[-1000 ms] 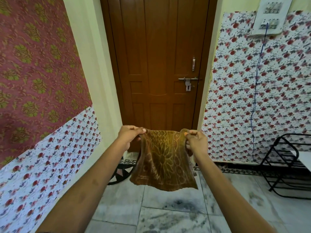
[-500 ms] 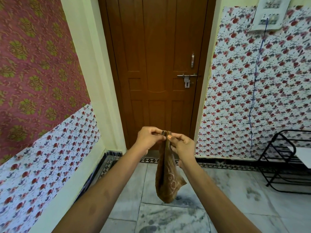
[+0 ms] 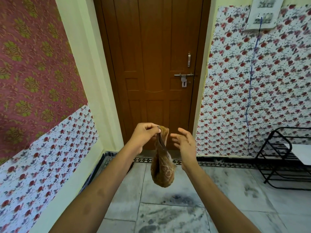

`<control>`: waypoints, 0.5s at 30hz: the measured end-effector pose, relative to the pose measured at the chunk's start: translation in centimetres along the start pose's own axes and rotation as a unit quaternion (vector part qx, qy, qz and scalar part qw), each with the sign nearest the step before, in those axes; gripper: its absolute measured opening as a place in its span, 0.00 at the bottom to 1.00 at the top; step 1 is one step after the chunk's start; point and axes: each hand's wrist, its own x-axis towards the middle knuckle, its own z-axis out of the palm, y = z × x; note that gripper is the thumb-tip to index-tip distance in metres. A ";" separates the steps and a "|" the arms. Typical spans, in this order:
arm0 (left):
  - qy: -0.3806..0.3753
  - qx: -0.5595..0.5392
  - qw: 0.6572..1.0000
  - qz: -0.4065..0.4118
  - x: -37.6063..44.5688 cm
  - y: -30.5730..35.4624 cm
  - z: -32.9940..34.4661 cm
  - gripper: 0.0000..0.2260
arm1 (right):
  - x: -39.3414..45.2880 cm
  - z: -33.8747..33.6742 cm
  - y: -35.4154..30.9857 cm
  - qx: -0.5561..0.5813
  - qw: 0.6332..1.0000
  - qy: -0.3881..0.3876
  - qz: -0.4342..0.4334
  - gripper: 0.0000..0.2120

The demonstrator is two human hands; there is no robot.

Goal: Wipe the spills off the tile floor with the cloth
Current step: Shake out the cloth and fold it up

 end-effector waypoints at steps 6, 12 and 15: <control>-0.090 -0.013 0.995 0.045 0.1 1.6 -2.2 0.12 | 1.3 -1.4 1.0 -0.018 0.975 -0.136 0.175 0.24; -0.093 -0.056 0.994 0.017 -0.2 0.8 -3.7 0.07 | 0.8 -0.4 1.4 0.094 0.978 -0.139 0.121 0.12; -0.086 0.026 0.996 0.025 -0.3 -0.3 -5.1 0.07 | 1.3 -0.5 0.7 -0.021 0.996 -0.087 0.026 0.05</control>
